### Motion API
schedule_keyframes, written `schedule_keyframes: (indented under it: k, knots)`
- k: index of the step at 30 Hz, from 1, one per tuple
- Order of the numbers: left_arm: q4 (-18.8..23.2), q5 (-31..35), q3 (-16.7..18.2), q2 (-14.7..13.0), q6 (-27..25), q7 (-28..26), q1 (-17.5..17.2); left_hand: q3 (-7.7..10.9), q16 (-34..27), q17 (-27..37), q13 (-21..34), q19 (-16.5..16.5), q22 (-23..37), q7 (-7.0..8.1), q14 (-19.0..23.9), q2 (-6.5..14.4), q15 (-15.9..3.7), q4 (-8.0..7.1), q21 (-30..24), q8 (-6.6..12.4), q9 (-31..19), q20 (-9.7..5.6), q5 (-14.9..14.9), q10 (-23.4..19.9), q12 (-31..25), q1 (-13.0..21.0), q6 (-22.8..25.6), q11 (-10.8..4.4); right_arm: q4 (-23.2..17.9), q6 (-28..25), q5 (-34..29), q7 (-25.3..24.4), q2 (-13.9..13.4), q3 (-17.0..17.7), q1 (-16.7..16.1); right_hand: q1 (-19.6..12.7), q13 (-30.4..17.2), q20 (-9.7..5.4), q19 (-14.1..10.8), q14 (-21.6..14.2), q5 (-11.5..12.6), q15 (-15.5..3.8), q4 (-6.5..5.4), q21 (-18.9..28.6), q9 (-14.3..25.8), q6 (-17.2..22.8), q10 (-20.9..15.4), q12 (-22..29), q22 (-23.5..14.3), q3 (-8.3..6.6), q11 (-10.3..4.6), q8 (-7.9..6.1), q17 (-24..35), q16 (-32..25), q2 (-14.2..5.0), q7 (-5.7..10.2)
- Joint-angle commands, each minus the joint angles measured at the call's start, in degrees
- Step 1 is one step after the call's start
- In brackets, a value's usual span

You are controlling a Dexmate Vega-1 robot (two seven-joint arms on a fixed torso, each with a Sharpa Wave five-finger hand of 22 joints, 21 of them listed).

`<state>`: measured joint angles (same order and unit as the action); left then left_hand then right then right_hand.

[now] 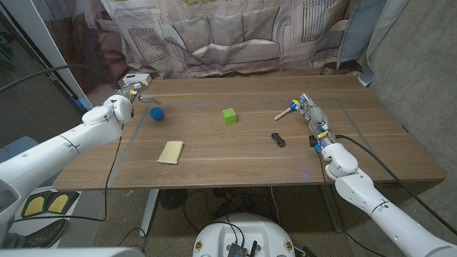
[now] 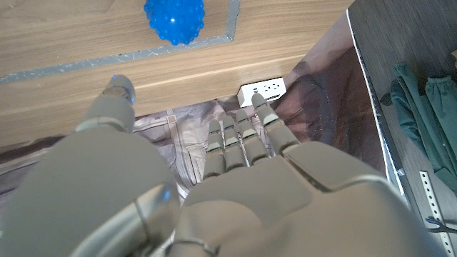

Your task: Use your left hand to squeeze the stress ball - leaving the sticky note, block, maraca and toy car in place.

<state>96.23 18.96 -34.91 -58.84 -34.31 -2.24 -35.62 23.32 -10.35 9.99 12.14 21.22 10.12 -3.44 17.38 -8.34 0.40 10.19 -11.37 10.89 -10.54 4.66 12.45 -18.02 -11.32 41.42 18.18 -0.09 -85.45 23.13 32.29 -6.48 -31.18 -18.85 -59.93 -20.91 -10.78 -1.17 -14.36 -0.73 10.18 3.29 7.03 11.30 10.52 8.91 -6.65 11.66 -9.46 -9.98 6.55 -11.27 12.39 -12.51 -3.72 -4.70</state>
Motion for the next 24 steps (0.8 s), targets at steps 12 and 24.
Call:
schedule_keyframes:
  k: [12,24]
  knots:
    - [-5.7,5.9,-5.1,2.5,0.9,9.2,6.3,-1.41,-0.9,0.1,0.1,5.5,0.1,-0.64,2.8,0.0,0.53,-0.87,-1.7,0.29,-0.3,1.25,0.7,-0.9,-1.0,3.1,1.3,1.0,-0.9,-0.1,-0.6,-1.0,0.1,0.1,-0.5,-0.1,-0.3,0.29,-0.2,-0.4,-0.1,0.18,0.47,-0.1,0.2,0.4,-0.3,-0.1,-0.3,-0.13,-0.26,-0.11,0.1,-0.1,-0.63,0.18]
    - [-10.3,6.4,-6.7,5.3,3.6,9.9,8.2,-1.07,-1.0,0.2,0.1,8.0,0.2,-0.59,3.8,1.3,0.22,-0.62,-2.2,0.12,-0.3,1.24,0.7,-1.1,-1.1,6.0,0.7,0.92,-1.6,-0.5,-0.9,-1.4,-0.2,0.2,-0.7,-0.2,-0.3,0.37,-0.2,-0.5,-0.1,0.17,0.52,-0.2,0.2,0.4,-0.4,-0.1,-0.3,-0.17,-0.2,-0.07,0.1,-0.1,-0.7,0.2]
